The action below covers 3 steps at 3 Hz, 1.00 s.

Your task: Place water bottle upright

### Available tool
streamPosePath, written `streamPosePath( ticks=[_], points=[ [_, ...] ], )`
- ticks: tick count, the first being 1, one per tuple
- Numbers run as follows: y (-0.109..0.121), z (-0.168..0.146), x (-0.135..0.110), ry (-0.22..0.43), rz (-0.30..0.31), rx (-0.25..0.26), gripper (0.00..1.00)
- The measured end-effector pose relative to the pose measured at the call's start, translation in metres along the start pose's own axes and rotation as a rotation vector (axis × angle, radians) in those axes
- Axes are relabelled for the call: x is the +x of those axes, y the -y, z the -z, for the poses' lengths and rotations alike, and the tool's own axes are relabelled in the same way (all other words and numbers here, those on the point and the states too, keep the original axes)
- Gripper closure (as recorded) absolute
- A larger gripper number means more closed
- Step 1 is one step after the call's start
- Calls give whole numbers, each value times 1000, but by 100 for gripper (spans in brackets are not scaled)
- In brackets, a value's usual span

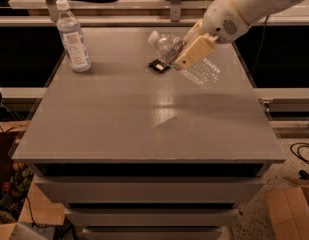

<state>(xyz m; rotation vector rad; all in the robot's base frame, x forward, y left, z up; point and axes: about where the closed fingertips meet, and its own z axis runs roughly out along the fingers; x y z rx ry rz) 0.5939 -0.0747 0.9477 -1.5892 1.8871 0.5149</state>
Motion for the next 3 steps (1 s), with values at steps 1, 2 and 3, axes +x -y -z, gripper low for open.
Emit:
streamPosePath(
  ticks=[1,2,3],
  points=[
    [-12,4,-24,275,-61,-17,100],
    [-26,5,-52,543,-129,-76,100],
    [-36,3,-72,730,-166,-140,100]
  ],
)
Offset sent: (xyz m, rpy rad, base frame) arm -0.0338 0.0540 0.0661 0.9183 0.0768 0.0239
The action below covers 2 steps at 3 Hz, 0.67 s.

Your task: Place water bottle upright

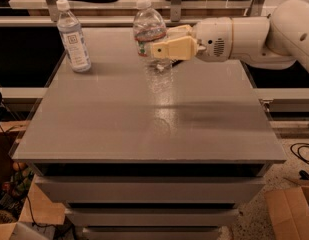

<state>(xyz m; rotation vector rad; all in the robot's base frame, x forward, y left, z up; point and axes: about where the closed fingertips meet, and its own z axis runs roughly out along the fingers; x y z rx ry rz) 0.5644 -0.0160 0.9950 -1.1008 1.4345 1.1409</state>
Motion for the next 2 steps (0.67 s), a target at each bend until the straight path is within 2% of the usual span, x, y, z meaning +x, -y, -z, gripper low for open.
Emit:
streamPosePath(
  ticks=[1,2],
  points=[
    [-7,-9,-2,118,-21,-42,100],
    [-10,-11,3,148,-9,-44,100]
  ],
)
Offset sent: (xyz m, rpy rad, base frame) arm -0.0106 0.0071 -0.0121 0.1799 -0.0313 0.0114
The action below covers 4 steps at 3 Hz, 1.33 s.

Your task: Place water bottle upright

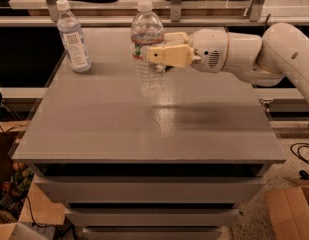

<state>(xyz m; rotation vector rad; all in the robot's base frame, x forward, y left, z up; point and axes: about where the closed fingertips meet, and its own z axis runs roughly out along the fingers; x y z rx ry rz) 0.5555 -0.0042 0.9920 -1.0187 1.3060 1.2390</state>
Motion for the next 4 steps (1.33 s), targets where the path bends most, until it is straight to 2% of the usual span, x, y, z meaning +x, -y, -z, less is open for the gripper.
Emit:
streamPosePath(
  ticks=[4],
  points=[
    [1,-1,40,-50,51,31,100]
  ],
)
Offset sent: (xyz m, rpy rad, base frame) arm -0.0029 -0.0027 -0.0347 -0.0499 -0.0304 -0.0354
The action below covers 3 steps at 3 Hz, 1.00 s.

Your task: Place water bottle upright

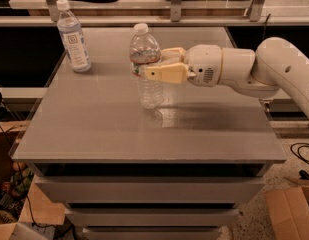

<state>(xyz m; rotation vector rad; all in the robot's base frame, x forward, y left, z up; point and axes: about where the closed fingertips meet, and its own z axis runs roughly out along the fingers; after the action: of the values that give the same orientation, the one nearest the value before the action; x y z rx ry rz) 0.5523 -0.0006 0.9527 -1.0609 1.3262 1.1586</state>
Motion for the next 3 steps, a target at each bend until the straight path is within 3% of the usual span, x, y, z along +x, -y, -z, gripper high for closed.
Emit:
streamPosePath(
  ticks=[1,3],
  points=[
    [1,0,2,-3,3,1,100],
    [2,1,8,-23,30,15,60]
  ],
)
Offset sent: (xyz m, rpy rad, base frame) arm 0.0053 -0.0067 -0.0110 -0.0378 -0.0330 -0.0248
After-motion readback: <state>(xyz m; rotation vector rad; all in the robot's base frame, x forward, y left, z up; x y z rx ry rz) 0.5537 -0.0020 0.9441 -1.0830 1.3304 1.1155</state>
